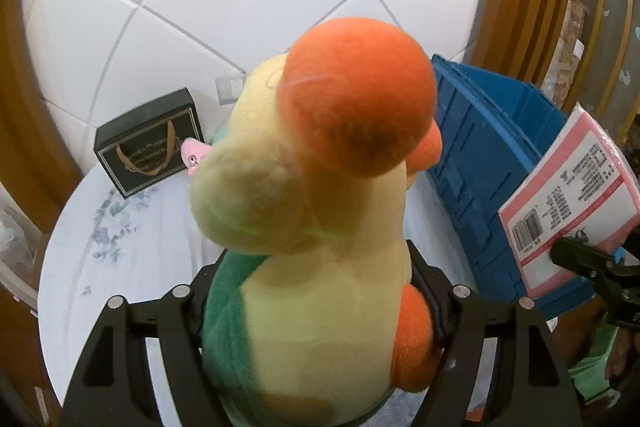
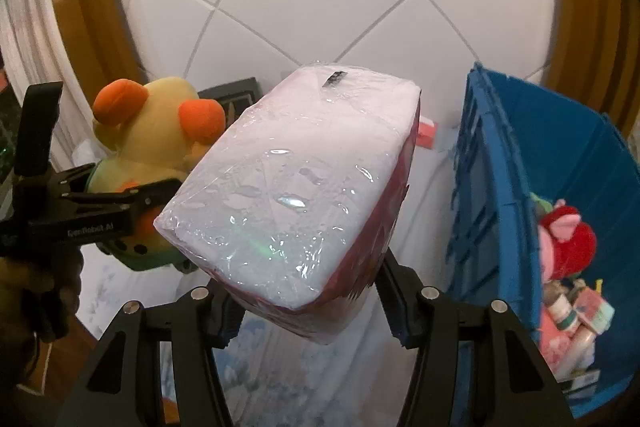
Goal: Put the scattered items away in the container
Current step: 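Carry the duck with left tool while right tool carries the pink box to crate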
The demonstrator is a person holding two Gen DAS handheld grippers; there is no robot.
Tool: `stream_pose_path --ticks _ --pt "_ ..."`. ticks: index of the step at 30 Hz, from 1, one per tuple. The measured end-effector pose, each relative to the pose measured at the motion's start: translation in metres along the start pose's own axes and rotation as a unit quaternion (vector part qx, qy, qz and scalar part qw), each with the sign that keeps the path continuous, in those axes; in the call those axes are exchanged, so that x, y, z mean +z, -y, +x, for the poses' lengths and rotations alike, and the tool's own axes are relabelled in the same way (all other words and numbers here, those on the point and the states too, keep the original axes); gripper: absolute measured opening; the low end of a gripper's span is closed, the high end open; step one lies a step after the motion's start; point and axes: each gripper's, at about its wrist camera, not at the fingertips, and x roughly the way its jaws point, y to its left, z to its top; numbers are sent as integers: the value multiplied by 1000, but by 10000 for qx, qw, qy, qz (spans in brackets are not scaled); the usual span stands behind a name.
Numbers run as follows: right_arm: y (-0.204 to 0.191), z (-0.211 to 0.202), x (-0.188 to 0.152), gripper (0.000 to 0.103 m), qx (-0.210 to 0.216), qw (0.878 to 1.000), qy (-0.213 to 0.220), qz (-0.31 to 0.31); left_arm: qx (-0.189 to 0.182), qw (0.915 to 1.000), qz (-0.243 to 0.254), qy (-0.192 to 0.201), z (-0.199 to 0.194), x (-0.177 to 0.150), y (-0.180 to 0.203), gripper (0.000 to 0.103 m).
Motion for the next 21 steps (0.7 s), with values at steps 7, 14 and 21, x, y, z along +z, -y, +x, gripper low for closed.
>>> stream_pose_path --ticks 7,14,21 --pt "14 -49 1 57 58 9993 381 -3 59 9998 78 192 -16 12 15 75" --pt "53 -91 8 57 -33 9968 786 170 12 9989 272 380 -27 32 54 75" --pt "94 -114 0 57 -220 9951 890 373 -205 9967 582 520 -28 50 107 75"
